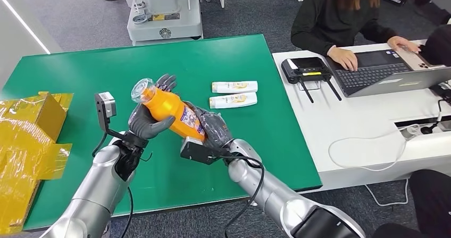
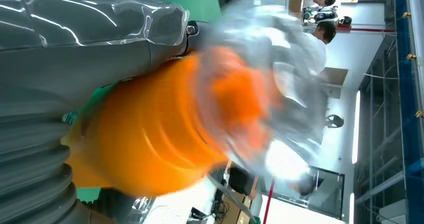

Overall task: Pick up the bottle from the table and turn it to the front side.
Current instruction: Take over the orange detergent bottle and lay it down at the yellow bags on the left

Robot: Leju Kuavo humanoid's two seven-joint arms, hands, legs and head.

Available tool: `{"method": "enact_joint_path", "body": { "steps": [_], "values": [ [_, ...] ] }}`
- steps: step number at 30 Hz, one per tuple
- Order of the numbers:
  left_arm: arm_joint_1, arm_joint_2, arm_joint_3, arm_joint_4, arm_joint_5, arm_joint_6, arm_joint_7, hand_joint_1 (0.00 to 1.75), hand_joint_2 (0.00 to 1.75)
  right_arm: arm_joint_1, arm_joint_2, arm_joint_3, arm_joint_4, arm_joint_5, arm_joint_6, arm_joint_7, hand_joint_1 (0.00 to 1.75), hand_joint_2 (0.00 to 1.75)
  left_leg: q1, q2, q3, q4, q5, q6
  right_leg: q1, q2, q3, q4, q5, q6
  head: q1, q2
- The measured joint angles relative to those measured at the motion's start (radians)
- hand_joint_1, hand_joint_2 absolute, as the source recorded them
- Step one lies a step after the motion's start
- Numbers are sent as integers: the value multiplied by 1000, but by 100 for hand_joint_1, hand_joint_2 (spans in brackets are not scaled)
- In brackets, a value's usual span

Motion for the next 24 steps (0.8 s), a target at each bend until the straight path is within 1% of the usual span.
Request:
{"method": "enact_joint_path", "body": {
  "steps": [5,6,9,10,11,12,13,15,16,17,21,22,23,24],
  "values": [
    [-2,3,0,0,-9,2,-3,0,175,17,-11,2,6,-2,3,0,175,175,0,0,0,0,0,0,0,0,0,0,0,0,0,0],
    [-2,3,0,0,-9,3,-2,7,175,18,-12,2,6,-3,3,0,175,175,0,0,0,0,0,0,0,0,0,0,0,0,0,0],
    [-2,1,0,0,-4,-1,0,131,175,20,-14,2,6,-5,-1,-2,175,175,0,0,0,0,0,0,0,0,0,0,0,0,0,0],
    [-2,1,0,0,-2,-5,0,168,175,20,-15,2,5,-6,-5,-3,175,175,0,0,0,0,0,0,0,0,0,0,0,0,0,0],
    [-2,0,0,0,0,-9,0,170,175,21,-16,2,4,-8,-9,-5,175,175,0,0,0,0,0,0,0,0,0,0,0,0,0,0],
    [-2,0,0,0,1,-13,1,162,175,22,-17,2,4,-11,-12,-6,175,175,0,0,0,0,0,0,0,0,0,0,0,0,0,0],
    [-2,0,0,0,1,-17,1,158,175,23,-18,2,3,-14,-13,-7,175,175,0,0,0,0,0,0,0,0,0,0,0,0,0,0],
    [-2,0,0,0,1,-23,1,158,175,24,-21,2,1,-19,-15,-8,175,175,0,1,0,0,0,0,0,0,0,0,0,0,0,0],
    [-2,0,0,0,1,-26,1,168,175,25,-23,1,-1,-20,-17,-10,175,175,0,0,0,0,0,0,0,0,0,0,0,0,0,0],
    [-2,0,0,0,0,-29,2,173,175,27,-25,1,-4,-23,-21,-12,175,175,0,0,0,0,0,0,0,0,0,0,0,0,0,0],
    [-3,-5,-1,0,4,-40,5,148,175,31,-33,-2,-22,-37,-30,-20,175,175,0,0,0,0,0,0,0,0,0,0,0,0,0,0],
    [-3,-7,-2,0,8,-41,8,148,175,31,-34,-3,-26,-40,-31,-22,175,175,0,0,0,0,0,0,0,0,0,0,0,0,0,0],
    [-4,-10,-2,0,11,-40,10,132,175,31,-36,-4,-31,-42,-31,-23,175,175,0,0,0,0,0,0,0,0,0,0,0,0,0,0],
    [-6,-12,-2,0,14,-40,12,102,175,31,-37,-5,-35,-45,-31,-24,175,175,0,0,0,0,0,0,0,0,0,0,0,0,0,0]
  ]
}}
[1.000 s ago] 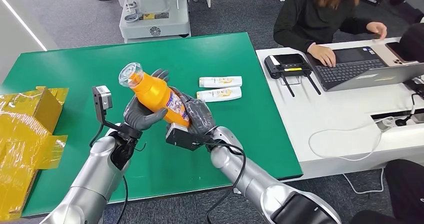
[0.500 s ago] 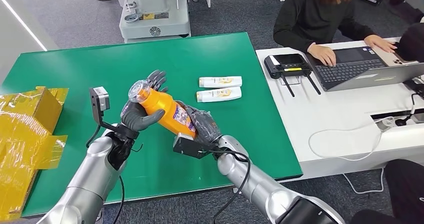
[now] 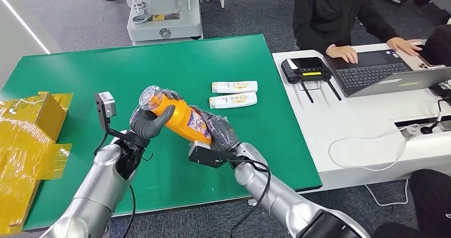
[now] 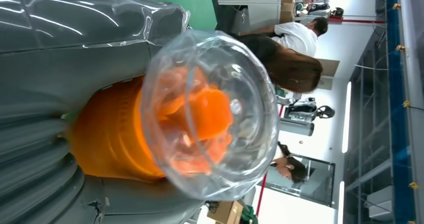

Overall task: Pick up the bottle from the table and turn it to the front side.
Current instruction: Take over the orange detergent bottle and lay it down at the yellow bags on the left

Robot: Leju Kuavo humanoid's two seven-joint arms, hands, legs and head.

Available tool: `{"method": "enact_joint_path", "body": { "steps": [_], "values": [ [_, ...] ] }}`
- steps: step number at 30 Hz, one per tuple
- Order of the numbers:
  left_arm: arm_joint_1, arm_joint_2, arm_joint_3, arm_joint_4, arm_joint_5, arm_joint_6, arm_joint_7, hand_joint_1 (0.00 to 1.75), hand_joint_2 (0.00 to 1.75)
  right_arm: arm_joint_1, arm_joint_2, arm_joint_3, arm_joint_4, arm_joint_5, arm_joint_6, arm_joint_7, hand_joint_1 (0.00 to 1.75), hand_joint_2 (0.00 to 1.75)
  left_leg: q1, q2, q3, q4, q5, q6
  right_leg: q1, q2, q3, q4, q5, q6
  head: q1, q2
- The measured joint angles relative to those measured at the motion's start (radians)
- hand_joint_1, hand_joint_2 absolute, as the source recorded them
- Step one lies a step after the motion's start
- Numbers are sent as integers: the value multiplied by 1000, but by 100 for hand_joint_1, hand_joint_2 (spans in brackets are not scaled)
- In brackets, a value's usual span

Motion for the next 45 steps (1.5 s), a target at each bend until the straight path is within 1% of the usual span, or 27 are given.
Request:
{"method": "enact_joint_path", "body": {
  "steps": [1,2,3,5,6,8,10,12,14,21,29,32,35,37,41,45],
  "values": [
    [-1,-2,0,0,2,0,1,72,175,0,-1,-1,-3,-2,0,0,175,175,0,0,0,0,0,0,0,0,0,0,0,0,0,0],
    [-3,-3,0,0,3,0,2,72,175,0,-2,-1,-6,-5,0,0,175,175,0,0,0,0,0,0,0,0,0,0,0,0,0,0],
    [-4,-5,0,0,5,0,2,96,175,-1,-2,-1,-8,-8,0,0,175,175,0,0,0,0,0,0,0,0,0,0,0,0,0,0],
    [-5,-8,-1,0,13,-1,4,169,175,-3,-3,-2,-13,-12,0,-2,175,175,0,0,0,0,0,0,0,0,0,0,0,0,0,0],
    [-6,-10,-1,0,17,-1,6,175,175,-5,-3,-2,-16,-14,0,-3,175,175,0,0,0,0,0,0,0,0,0,0,0,0,0,0],
    [-8,-14,-1,-1,22,-1,7,175,175,-11,-2,-3,-19,-15,0,-3,175,175,0,0,0,0,0,0,0,0,0,0,0,0,0,0],
    [-10,-16,-1,-4,23,0,8,175,175,-16,-1,-3,-21,-16,-2,-1,160,175,0,0,0,0,0,0,0,0,0,0,0,0,0,0],
    [-11,-18,-1,-8,22,4,9,175,175,-19,0,-3,-22,-19,-3,0,72,175,0,0,0,0,0,0,0,0,0,0,0,0,0,0],
    [-11,-20,-1,-12,22,8,10,175,175,-21,1,-3,-23,-27,-4,-3,0,175,0,0,0,0,0,0,0,0,0,0,0,0,0,0],
    [-10,-29,-3,-16,19,19,30,175,175,-32,13,-10,-47,-72,-10,-37,0,175,0,0,0,0,0,0,0,0,0,0,0,0,0,0],
    [3,-29,-3,-16,7,26,7,175,175,3,13,-29,-70,-102,-23,-70,0,175,0,0,0,0,0,0,0,0,0,0,0,0,0,0],
    [5,-29,-4,-16,-4,47,0,175,175,9,12,-35,-70,-110,-25,-80,0,175,0,0,0,0,0,0,0,0,0,0,0,0,0,0],
    [4,-28,-4,-19,-42,99,-14,175,175,13,12,-41,-71,-120,-30,-89,0,175,0,0,0,0,0,0,0,0,0,0,0,0,0,0],
    [4,-26,-4,-27,-89,153,-29,175,175,18,12,-47,-74,-124,-35,-95,0,175,0,0,0,0,0,0,0,0,0,0,0,0,0,0],
    [4,-4,-5,-44,-195,266,-56,175,175,48,6,-59,-112,-139,-45,-108,0,175,0,0,0,0,0,0,0,0,0,0,0,0,0,0],
    [1,20,-5,-54,-260,308,-80,175,175,88,-1,-61,-166,-143,-48,-112,0,175,0,0,0,0,0,0,0,0,0,0,0,0,0,0]
  ]
}}
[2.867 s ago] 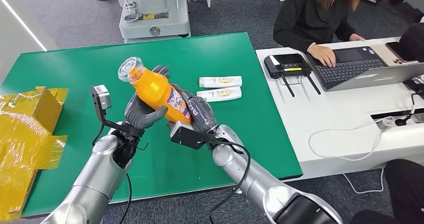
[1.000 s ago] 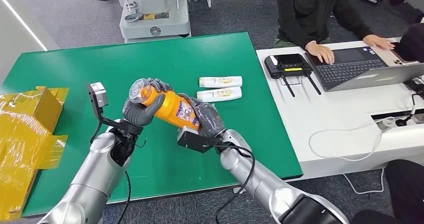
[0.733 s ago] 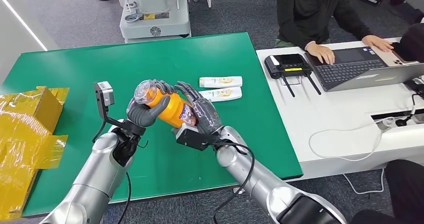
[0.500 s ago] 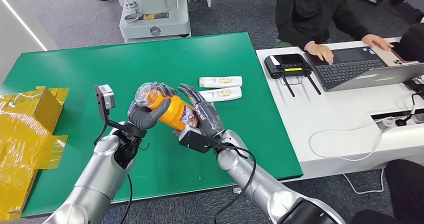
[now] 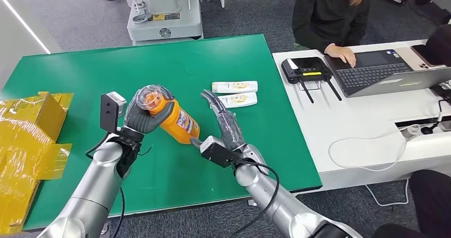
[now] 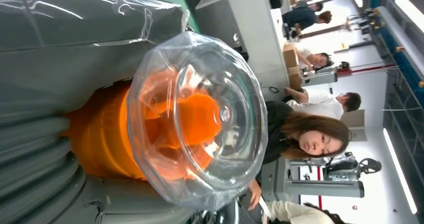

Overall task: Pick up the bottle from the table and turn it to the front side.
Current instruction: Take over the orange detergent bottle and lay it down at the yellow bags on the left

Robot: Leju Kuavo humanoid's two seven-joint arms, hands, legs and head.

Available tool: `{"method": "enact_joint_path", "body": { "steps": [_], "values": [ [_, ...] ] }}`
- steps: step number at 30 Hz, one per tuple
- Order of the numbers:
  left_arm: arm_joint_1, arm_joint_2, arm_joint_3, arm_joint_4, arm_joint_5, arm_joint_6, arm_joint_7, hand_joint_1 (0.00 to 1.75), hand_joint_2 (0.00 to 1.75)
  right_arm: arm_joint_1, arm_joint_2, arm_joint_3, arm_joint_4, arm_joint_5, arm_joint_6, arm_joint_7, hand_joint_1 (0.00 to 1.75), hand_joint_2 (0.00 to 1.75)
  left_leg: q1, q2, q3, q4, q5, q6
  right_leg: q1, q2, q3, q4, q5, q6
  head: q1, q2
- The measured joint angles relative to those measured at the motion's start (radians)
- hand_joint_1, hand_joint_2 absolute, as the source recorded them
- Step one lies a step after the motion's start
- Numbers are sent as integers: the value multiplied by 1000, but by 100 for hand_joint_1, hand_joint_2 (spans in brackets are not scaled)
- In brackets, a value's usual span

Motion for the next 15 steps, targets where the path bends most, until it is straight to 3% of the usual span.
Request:
{"method": "enact_joint_path", "body": {
  "steps": [9,15],
  "values": [
    [-42,20,0,-3,-122,79,-36,175,175,64,-11,6,-138,-10,4,-8,0,175,0,0,0,0,0,0,0,0,0,0,0,0,0,0],
    [-73,57,-5,-19,-285,216,-62,175,175,116,-26,32,-234,-16,9,-5,0,175,0,1,0,0,0,0,0,0,0,0,0,0,0,0]
  ]
}}
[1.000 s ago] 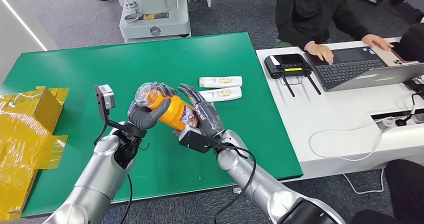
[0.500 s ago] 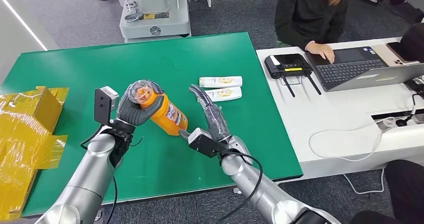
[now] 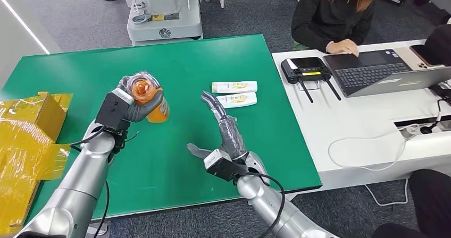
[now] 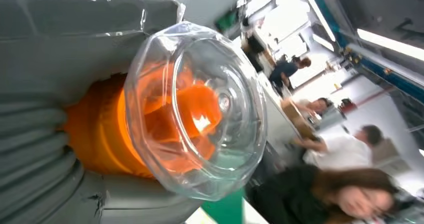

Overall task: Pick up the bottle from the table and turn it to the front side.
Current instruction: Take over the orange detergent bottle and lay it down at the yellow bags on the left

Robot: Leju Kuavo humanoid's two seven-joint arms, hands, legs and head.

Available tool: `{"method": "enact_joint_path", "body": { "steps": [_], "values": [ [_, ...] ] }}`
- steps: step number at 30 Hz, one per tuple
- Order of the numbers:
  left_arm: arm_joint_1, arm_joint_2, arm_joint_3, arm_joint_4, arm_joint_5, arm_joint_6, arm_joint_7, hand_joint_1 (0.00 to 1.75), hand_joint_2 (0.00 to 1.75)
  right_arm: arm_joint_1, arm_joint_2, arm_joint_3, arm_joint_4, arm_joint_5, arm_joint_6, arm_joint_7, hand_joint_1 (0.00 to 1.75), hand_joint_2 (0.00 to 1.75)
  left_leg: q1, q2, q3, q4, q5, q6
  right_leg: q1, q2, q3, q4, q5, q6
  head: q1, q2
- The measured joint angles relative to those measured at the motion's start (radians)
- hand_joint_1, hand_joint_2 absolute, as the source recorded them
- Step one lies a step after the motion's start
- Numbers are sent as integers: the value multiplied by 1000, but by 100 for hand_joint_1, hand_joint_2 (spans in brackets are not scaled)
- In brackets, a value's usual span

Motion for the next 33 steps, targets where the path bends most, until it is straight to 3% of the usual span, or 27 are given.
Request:
{"method": "enact_joint_path", "body": {
  "steps": [21,33],
  "values": [
    [-232,167,-16,-10,-457,394,122,175,175,157,-44,31,-150,-41,-28,9,0,175,0,1,-1,0,0,0,0,1,0,0,0,0,0,0],
    [-240,297,-23,76,-678,512,198,175,175,285,-67,6,-289,-46,-11,18,0,175,1,2,-1,-1,0,0,0,2,-1,0,0,0,0,0]
  ]
}}
